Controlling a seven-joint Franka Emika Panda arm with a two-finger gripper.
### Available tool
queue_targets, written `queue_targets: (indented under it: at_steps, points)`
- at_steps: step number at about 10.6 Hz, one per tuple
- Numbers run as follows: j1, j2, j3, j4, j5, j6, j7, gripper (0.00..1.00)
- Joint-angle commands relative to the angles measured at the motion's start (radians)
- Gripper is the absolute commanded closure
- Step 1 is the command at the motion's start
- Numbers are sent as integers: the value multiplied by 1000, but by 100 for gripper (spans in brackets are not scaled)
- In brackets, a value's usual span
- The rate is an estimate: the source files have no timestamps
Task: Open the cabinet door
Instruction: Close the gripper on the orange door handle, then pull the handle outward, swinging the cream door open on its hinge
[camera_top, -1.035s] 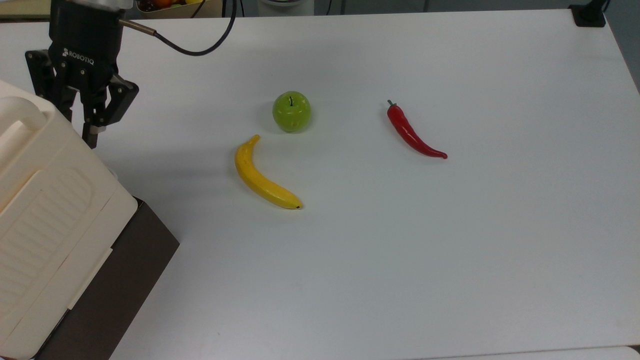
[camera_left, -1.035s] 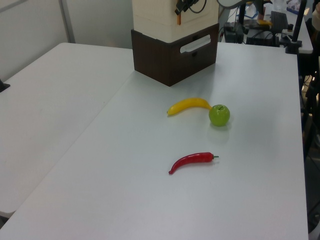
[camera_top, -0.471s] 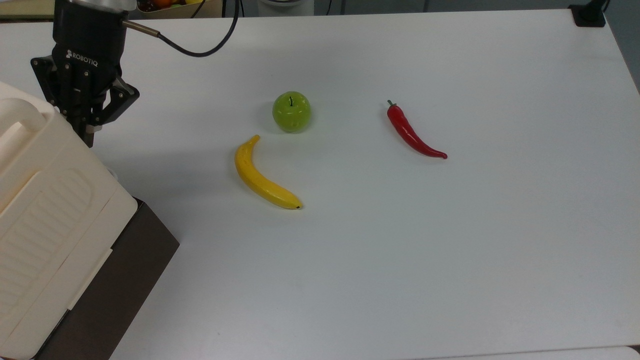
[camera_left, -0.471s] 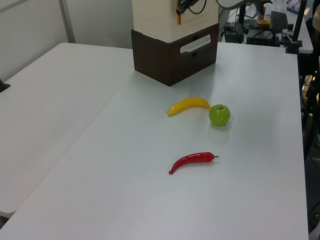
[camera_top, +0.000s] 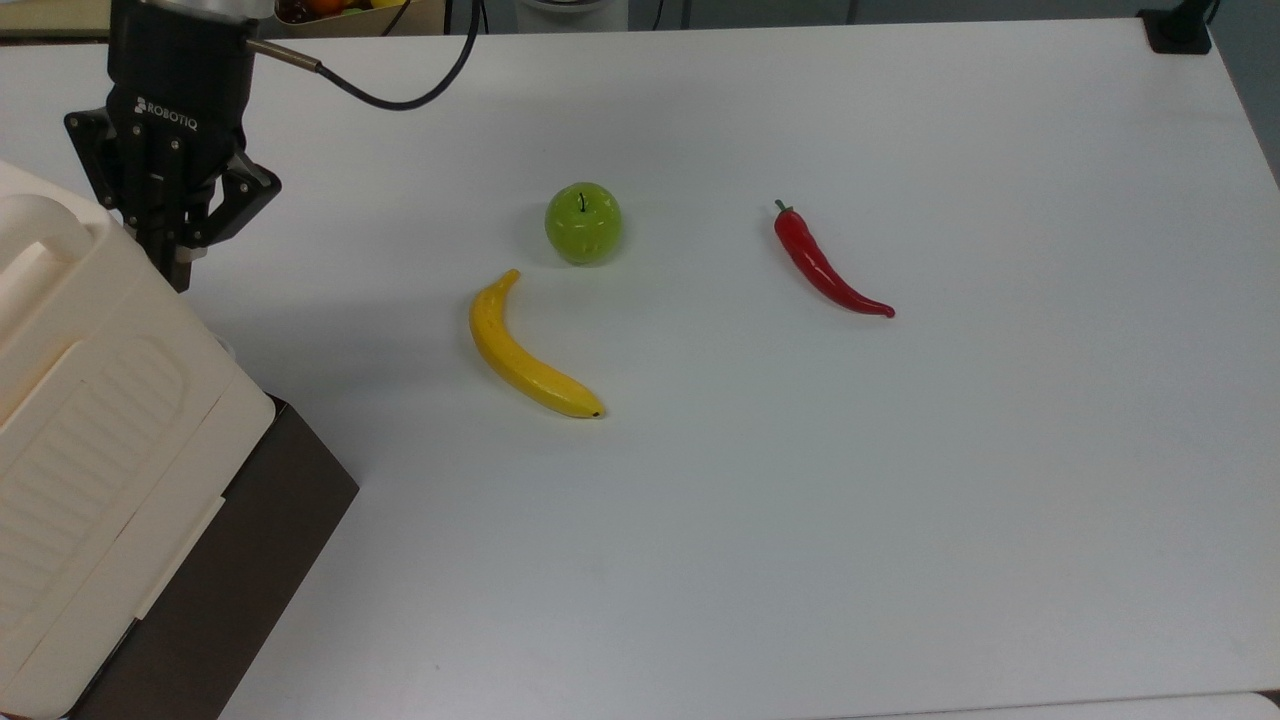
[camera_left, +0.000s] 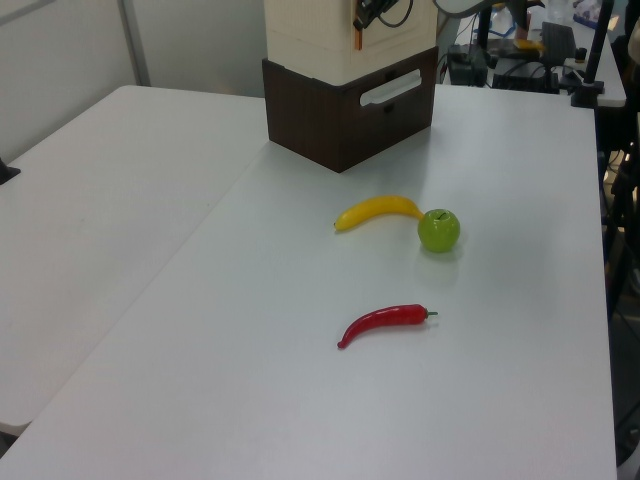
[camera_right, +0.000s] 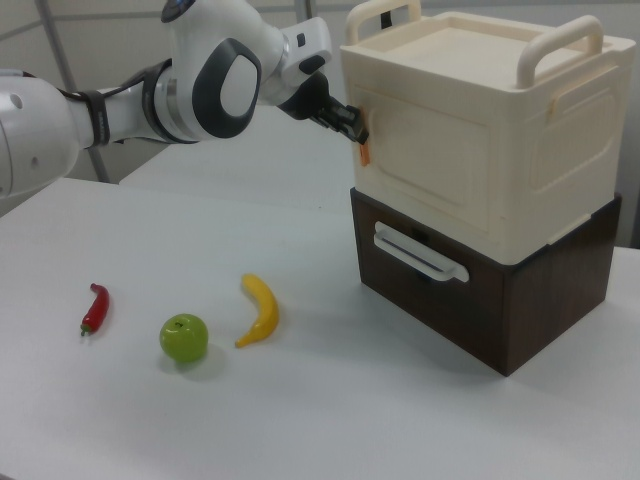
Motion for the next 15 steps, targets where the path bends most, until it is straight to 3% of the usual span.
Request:
queue_targets:
  at_steps: [1,4,5,8,10,15]
  points:
    - [20,-52,6,-16,-5,-142,16,91]
    - [22,-69,8,-16,-2,-190,17,86]
    - [22,-75,8,-16,1,-223,17,72]
    - [20,-110,6,-7,78,-320,16,15]
    - [19,-129,4,7,81,-346,17,1]
    - [14,-107,3,117,75,-308,19,0]
